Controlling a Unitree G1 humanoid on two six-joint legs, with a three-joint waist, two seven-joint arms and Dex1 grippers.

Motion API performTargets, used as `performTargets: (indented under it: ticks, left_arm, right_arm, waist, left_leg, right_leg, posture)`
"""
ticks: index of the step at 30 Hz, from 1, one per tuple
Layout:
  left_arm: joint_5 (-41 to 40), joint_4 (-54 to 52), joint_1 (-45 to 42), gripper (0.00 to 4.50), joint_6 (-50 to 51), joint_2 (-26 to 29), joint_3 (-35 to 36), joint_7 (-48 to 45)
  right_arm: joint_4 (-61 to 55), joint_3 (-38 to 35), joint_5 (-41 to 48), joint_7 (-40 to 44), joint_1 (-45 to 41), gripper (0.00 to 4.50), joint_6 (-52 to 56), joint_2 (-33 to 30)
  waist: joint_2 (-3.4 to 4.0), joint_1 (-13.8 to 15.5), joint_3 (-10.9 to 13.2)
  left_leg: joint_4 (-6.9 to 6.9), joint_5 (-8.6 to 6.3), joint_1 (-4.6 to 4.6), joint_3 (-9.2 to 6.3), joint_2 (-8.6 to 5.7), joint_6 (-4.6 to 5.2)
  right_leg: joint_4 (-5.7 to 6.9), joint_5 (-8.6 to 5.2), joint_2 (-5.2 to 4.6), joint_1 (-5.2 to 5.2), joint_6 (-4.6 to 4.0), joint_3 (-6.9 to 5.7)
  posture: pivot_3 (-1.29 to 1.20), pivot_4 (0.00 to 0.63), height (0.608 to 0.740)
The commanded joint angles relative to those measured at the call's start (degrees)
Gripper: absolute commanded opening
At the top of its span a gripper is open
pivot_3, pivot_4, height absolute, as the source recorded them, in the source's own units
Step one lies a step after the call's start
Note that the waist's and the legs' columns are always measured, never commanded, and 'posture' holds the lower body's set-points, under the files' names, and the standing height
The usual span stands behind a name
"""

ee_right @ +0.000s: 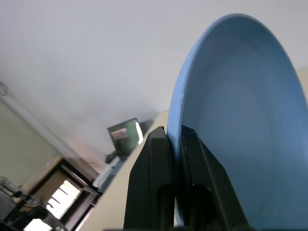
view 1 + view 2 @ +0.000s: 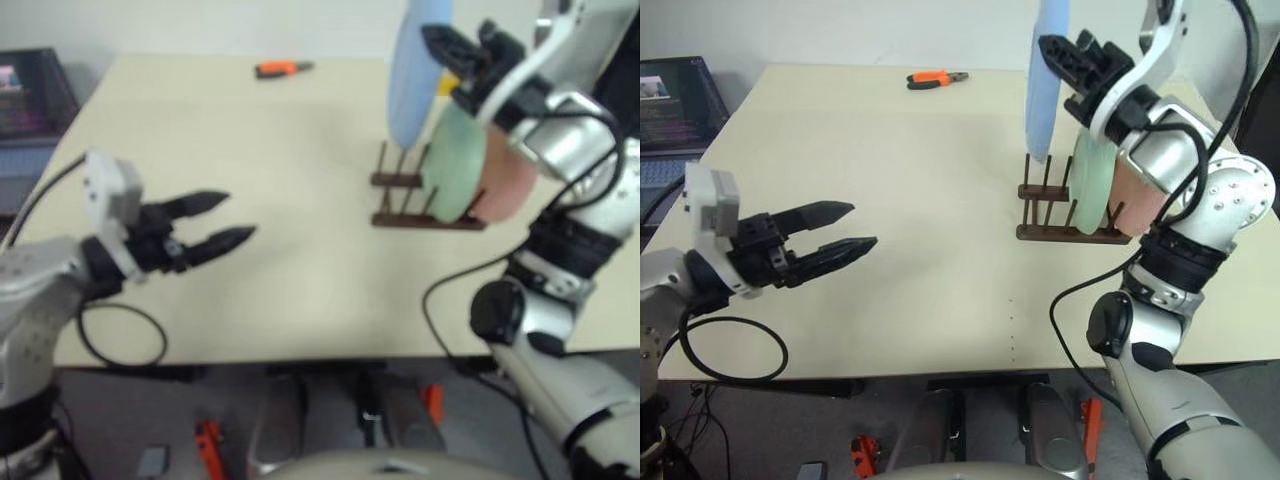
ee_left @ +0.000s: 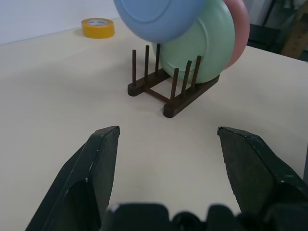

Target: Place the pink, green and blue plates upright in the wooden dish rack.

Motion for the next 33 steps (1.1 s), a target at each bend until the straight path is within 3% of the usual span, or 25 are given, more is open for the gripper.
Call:
performTargets:
  ticks: [1,14,33]
  left_arm:
    - [-0.3,0.5,-1.5,3.55,-1.5,0.2,-0.7,-0.3]
    - [0.3,2.9,-3.7,3.55,-2.2,0.6,-2.8,-0.2]
    - [0.0,2.3,-3.2,3.55,-1.9,0.6,-2.5,1.2]
  right_arm:
    - [-3.7,-1.1,5.2,-3.9,0.5,0.00,0.8,0.1]
    - [-3.9,2.1,15.6,-10.5,5.5,0.00,-0.7,-3.3]
    - [0.8,8.0,21.8,-5.6,9.4,0.00,-3.6,-10.6]
  waist:
    - [0.02,0.0,0.0]
    - [0.04,-0.2,0.0]
    - [0.04,-0.1,0.0]
  left_leg:
    - [0.00,0.00,0.00,0.01,-0.01,0.00]
    - [-0.08,0.00,-0.04,-0.01,0.00,0.01]
    - [-0.23,0.00,-0.05,0.00,-0.01,0.01]
  right_leg:
    - [0.00,0.00,0.00,-0.01,0.00,0.02]
    - [-0.08,-0.02,0.01,-0.04,-0.01,0.00]
    - [-0.19,-0.03,0.01,-0.08,-0.01,0.00]
  posture:
    - [0.00,0.150,0.740]
    - [0.00,0.150,0.740]
    - [0.00,0.150,0.740]
